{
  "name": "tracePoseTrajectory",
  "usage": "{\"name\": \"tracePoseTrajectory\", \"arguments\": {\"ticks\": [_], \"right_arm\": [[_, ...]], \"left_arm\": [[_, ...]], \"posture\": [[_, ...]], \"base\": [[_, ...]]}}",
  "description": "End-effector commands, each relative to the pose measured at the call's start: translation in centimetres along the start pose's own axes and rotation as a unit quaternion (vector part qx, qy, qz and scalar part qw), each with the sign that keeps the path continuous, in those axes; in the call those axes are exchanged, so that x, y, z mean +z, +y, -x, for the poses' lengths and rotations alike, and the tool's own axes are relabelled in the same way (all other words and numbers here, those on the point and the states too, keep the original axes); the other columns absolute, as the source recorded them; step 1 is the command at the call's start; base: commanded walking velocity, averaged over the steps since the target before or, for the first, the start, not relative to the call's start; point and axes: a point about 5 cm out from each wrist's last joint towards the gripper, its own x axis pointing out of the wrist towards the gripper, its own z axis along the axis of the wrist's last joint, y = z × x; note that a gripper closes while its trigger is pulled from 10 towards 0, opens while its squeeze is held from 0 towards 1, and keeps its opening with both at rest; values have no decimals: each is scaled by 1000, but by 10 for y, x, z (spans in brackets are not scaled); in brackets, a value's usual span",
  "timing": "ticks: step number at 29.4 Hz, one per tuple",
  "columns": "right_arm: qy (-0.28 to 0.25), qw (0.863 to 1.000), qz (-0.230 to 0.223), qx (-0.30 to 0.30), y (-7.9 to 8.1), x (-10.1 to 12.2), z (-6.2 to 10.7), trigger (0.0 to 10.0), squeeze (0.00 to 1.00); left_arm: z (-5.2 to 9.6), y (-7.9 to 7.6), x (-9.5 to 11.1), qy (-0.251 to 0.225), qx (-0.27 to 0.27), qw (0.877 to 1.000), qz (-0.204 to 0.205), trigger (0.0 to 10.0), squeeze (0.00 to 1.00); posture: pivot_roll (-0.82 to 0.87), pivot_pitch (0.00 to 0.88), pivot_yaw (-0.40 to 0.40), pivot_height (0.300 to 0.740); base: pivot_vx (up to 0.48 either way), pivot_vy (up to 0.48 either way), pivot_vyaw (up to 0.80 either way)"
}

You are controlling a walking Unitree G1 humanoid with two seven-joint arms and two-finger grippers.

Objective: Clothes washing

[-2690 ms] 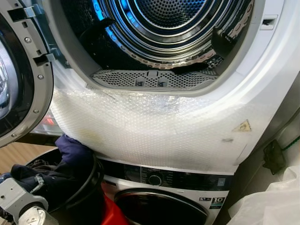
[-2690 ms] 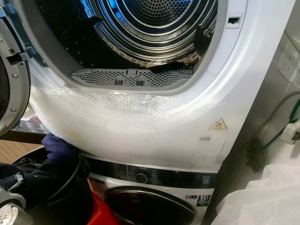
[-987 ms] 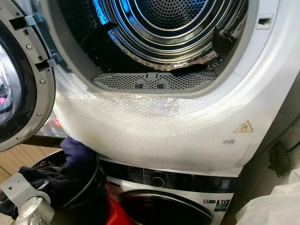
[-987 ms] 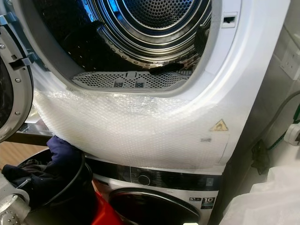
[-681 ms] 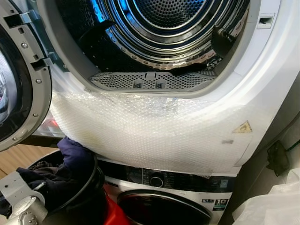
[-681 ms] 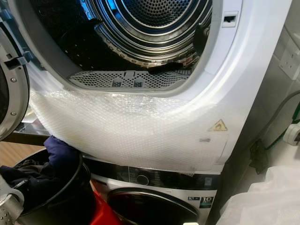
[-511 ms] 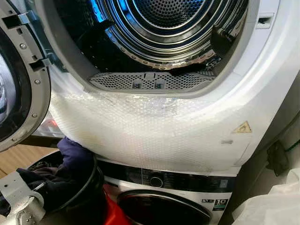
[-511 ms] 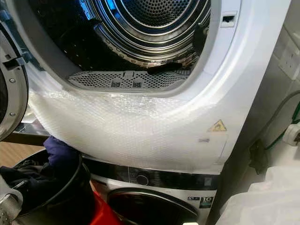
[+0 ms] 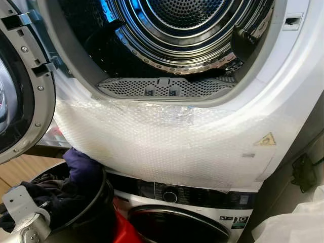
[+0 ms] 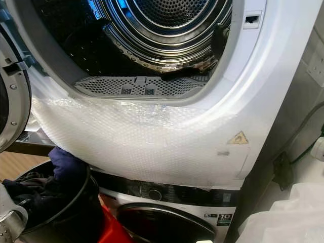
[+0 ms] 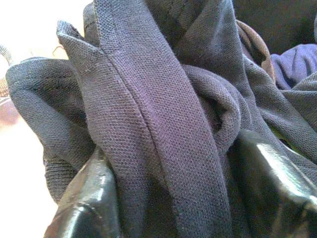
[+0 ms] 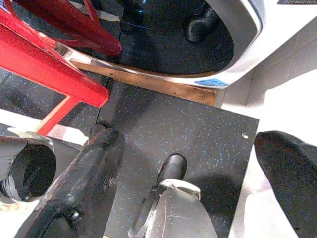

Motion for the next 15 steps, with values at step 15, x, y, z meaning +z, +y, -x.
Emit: {"name": "tracePoseTrajectory", "arguments": {"ticks": [15], "right_arm": [[5,1000,2,18,11,-1,0,10000,0]], "left_arm": [[7,-9,-20,-4,-16,1000,15,0,0]], "posture": [[142,0,121,740]], "base": [[0,0,0]]}}
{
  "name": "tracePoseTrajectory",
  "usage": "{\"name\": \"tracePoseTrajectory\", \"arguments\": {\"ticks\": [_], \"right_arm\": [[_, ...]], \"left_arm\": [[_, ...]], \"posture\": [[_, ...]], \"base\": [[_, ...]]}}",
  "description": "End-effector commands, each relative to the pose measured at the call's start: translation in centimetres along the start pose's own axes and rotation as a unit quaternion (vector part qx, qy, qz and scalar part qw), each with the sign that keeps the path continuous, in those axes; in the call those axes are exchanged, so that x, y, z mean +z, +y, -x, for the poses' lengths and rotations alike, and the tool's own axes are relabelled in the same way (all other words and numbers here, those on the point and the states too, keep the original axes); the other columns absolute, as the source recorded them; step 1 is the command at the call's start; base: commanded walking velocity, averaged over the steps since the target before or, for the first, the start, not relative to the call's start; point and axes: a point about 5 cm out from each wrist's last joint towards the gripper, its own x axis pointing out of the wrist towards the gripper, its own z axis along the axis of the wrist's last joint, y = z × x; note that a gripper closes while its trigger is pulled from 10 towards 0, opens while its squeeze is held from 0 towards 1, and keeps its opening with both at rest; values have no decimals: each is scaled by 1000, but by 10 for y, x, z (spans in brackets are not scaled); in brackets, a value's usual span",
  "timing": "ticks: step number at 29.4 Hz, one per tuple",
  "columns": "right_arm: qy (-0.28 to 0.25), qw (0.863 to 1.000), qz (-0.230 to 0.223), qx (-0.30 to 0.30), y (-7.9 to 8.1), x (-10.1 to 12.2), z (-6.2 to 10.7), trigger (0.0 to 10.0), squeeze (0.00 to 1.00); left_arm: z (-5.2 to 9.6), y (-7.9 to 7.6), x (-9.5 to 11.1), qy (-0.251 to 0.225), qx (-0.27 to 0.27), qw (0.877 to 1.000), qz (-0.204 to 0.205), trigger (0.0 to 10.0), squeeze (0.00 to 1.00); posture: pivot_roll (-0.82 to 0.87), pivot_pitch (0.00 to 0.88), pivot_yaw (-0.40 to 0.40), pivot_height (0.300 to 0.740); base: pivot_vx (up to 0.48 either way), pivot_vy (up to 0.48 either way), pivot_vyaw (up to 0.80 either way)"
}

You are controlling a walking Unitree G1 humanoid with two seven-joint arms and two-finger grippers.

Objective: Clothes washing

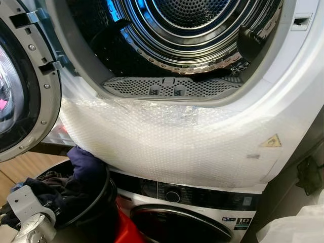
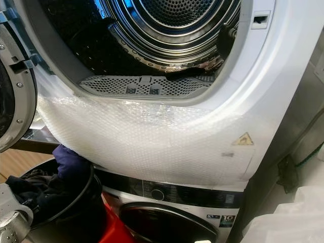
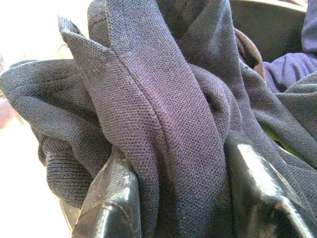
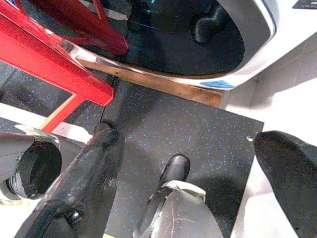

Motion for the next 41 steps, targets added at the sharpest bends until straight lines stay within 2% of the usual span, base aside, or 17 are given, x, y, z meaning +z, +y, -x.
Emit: {"name": "tracePoseTrajectory", "arguments": {"ticks": [1,9,12,13,20,23,25,29,31,33,34,35,37,38,39,40,41], "right_arm": [[5,1000,1,11,7,-1,0,10000,0],[6,1000,-1,11,7,-2,0,10000,0],[6,1000,-2,11,7,-2,0,10000,0],[7,1000,-2,12,8,-3,0,10000,0],[4,1000,-4,16,10,0,0,10000,0],[2,1000,-5,15,10,2,0,10000,0],[1,1000,-6,13,9,3,-1,10000,0],[0,1000,-8,12,7,3,-1,10000,0],[0,1000,-8,11,7,4,-1,10000,0],[0,1000,-8,11,7,4,-1,10000,0],[0,1000,-10,12,7,4,-1,10000,0],[0,1000,-10,12,7,4,-1,10000,0],[-1,1000,-10,13,8,4,-1,10000,0],[-2,1000,-12,15,8,4,-1,10000,0],[-2,1000,-13,16,9,4,-1,10000,0],[-3,1000,-13,16,9,5,-1,10000,0],[-3,1000,-13,16,9,5,-1,10000,0]], "left_arm": [[1,-1,-13,26,1,1000,-6,0,0],[5,-1,-9,-4,9,1000,10,0,0],[8,1,-4,-23,15,1000,14,0,0],[11,1,0,-39,19,999,27,0,0],[18,0,4,-67,8,996,54,0,0],[21,-6,5,-78,-25,994,76,0,0],[26,-16,12,-104,-82,985,114,0,0],[34,-28,22,-135,-151,969,143,0,0],[39,-34,28,-151,-186,961,138,0,0],[46,-45,33,-164,-237,948,132,0,0],[55,-56,37,-174,-296,932,118,0,0],[55,-56,37,-174,-296,932,118,0,0],[63,-64,37,-177,-342,917,102,0,0],[71,-74,36,-170,-393,900,86,0,0],[74,-77,35,-167,-410,893,80,0,0],[79,-82,32,-155,-442,881,65,0,0],[79,-82,32,-155,-442,881,65,0,0]], "posture": [[142,0,121,740],[149,0,125,740],[159,0,125,740],[165,0,124,740],[171,0,125,740],[171,0,126,740],[172,0,125,740],[173,0,123,740],[173,0,124,740],[175,0,122,740],[177,0,122,740],[177,0,122,740],[179,0,121,740],[179,0,121,740],[179,0,121,740],[178,0,121,740],[178,0,121,740]], "base": [[0,0,0],[0,0,0],[0,0,0],[0,0,0],[0,0,0],[0,0,0],[0,0,0],[0,0,0],[0,0,0],[0,0,0],[0,0,0],[0,0,0],[0,0,0],[0,0,0],[0,0,0],[0,0,0],[0,0,0]]}}
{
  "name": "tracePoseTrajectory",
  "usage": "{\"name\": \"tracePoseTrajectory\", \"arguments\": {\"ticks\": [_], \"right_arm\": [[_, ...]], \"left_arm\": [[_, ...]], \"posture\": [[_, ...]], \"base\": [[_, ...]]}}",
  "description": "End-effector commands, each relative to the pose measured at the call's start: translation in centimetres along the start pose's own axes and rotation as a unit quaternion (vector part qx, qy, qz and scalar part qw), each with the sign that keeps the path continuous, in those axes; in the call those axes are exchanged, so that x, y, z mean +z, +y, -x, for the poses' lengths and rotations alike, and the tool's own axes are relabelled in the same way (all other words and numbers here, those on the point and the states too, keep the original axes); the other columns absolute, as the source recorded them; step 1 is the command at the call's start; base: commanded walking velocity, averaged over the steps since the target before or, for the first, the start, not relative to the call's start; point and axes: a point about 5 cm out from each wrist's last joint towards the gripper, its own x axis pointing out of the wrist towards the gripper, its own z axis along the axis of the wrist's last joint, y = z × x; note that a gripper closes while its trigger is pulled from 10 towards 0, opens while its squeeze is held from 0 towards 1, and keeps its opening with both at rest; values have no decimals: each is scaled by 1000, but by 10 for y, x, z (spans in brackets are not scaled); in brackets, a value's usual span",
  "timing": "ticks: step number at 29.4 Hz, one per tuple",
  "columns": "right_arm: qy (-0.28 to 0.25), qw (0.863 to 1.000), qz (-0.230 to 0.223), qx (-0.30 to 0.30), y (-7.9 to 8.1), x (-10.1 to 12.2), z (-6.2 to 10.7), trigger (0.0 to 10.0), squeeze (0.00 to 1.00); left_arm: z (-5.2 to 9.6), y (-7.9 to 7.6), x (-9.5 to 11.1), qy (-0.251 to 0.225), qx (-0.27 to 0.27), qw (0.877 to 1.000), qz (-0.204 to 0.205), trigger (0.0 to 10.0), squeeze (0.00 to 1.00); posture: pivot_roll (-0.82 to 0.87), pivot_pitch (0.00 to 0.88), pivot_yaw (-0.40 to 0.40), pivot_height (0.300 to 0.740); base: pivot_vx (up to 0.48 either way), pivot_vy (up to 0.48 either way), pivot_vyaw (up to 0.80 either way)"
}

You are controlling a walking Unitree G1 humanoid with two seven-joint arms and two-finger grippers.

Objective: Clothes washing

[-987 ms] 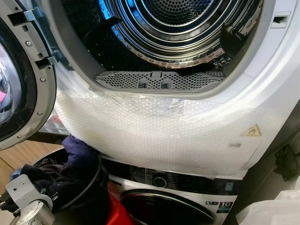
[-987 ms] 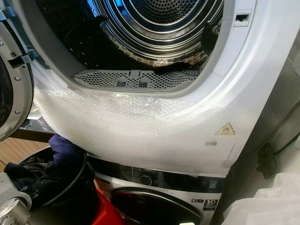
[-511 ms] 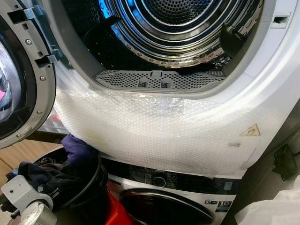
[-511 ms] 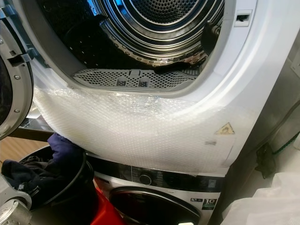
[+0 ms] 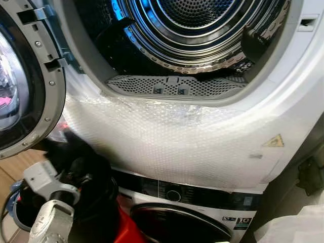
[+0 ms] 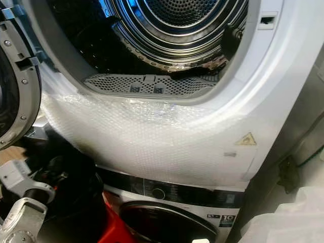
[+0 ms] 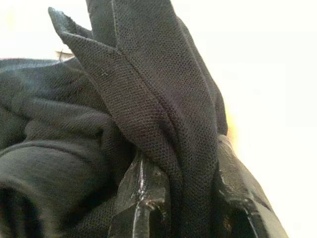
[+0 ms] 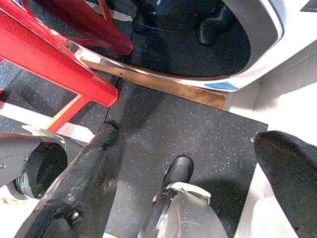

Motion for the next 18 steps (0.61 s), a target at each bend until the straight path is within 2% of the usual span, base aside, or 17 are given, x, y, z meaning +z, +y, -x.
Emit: {"name": "tracePoseTrajectory", "arguments": {"ticks": [1,2,3,4,7,10,11,12,13,14,15,16,17,18], "right_arm": [[0,1000,-8,7,5,1,0,10000,0],[0,1000,-8,7,5,1,0,10000,0],[-1,1000,-10,10,6,1,0,10000,0],[-2,1000,-10,12,6,2,0,10000,0],[-2,1000,-12,13,7,2,0,10000,0],[-3,1000,-14,16,8,2,0,10000,0],[-3,1000,-15,18,8,2,0,10000,0],[-4,1000,-16,20,8,2,0,10000,0],[-4,1000,-16,20,8,2,0,10000,0],[-3,1000,-16,21,9,2,0,10000,0],[-3,1000,-16,21,9,2,0,10000,0],[-3,1000,-15,21,9,2,0,10000,0],[-3,1000,-15,21,9,2,0,10000,0],[-3,1000,-15,21,9,2,0,10000,0]], "left_arm": [[3,-21,1,27,-99,995,-8,0,0],[3,-21,1,27,-99,995,-8,0,0],[10,-34,-7,74,-176,982,-18,0,0],[16,-39,-11,102,-217,971,-19,0,0],[27,-44,-17,150,-280,948,-25,0,0],[39,-47,-21,205,-343,916,-29,0,0],[44,-49,-21,227,-367,902,-26,0,0],[54,-54,-22,269,-421,866,-26,0,0],[54,-54,-22,269,-421,866,-26,0,0],[63,-62,-22,307,-475,824,-30,0,0],[63,-62,-22,307,-475,824,-30,0,0],[66,-65,-22,318,-494,809,-30,0,0],[65,-75,-19,318,-530,785,-39,0,0],[65,-75,-19,318,-530,785,-39,0,0]], "posture": [[179,0,120,740],[179,0,120,740],[178,0,122,740],[177,0,121,740],[177,0,121,740],[176,0,121,740],[176,0,121,740],[177,0,120,740],[177,0,120,740],[180,0,118,740],[180,0,118,740],[180,0,118,740],[176,0,115,740],[176,0,115,740]], "base": [[0,0,0],[0,0,0],[0,0,0],[0,0,0],[0,0,0],[0,0,0],[0,0,0],[0,0,0],[0,0,0],[0,0,0],[0,0,0],[0,0,0],[0,0,0],[0,0,0]]}}
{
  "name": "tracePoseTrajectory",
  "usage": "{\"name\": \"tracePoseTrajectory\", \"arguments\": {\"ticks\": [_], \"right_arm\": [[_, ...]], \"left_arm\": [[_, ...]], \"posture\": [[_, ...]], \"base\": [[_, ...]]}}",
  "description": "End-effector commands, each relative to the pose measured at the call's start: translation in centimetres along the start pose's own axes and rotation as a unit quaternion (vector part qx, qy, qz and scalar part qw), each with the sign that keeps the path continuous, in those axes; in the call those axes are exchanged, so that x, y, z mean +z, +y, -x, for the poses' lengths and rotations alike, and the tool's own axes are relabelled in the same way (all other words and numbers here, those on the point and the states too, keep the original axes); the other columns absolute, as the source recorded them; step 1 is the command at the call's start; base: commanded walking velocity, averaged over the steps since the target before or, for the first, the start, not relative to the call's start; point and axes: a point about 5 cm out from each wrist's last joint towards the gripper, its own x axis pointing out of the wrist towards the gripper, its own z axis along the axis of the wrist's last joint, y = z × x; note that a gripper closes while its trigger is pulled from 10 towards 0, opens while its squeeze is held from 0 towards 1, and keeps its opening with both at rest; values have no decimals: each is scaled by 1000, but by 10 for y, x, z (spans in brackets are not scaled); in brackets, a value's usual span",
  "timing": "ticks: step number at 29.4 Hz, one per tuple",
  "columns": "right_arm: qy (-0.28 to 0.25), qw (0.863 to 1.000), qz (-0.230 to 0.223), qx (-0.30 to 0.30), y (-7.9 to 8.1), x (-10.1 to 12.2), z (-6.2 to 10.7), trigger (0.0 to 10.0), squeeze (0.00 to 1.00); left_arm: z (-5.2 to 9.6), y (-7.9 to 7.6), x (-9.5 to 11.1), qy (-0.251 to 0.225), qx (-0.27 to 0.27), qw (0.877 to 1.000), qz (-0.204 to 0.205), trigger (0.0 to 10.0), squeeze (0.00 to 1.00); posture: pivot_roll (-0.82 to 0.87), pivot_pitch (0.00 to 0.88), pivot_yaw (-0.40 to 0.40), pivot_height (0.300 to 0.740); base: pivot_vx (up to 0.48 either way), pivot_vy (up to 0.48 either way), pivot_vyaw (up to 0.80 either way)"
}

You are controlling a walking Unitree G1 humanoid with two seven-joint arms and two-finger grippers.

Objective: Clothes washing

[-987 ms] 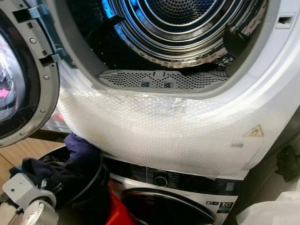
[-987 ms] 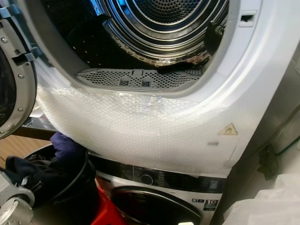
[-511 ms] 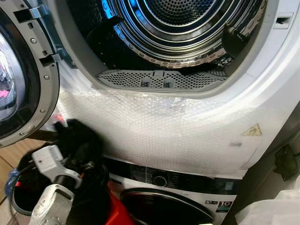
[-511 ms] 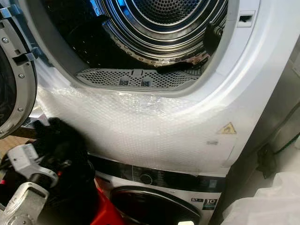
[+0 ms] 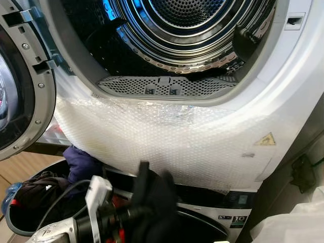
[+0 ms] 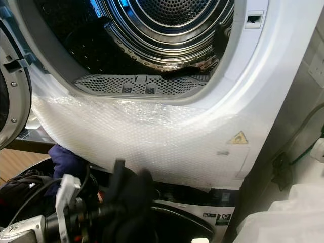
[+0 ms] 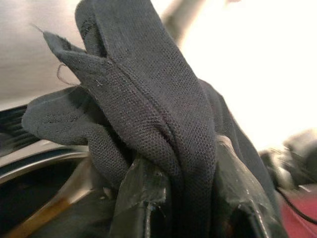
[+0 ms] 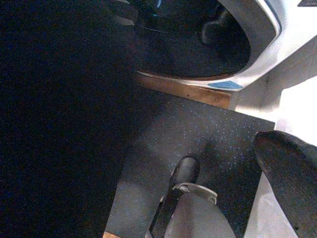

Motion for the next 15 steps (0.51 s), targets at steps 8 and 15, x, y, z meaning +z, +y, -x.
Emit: {"name": "tracePoseTrajectory", "arguments": {"ticks": [8,15], "right_arm": [[-3,1000,-7,8,6,3,-1,10000,0],[-5,1000,-9,6,5,5,-1,10000,0]], "left_arm": [[-41,-8,87,-8,-129,968,-213,0,0],[-59,-20,166,-30,-219,913,-343,0,0]], "posture": [[168,0,104,740],[159,0,96,740]], "base": [[0,0,0],[0,0,0]]}}
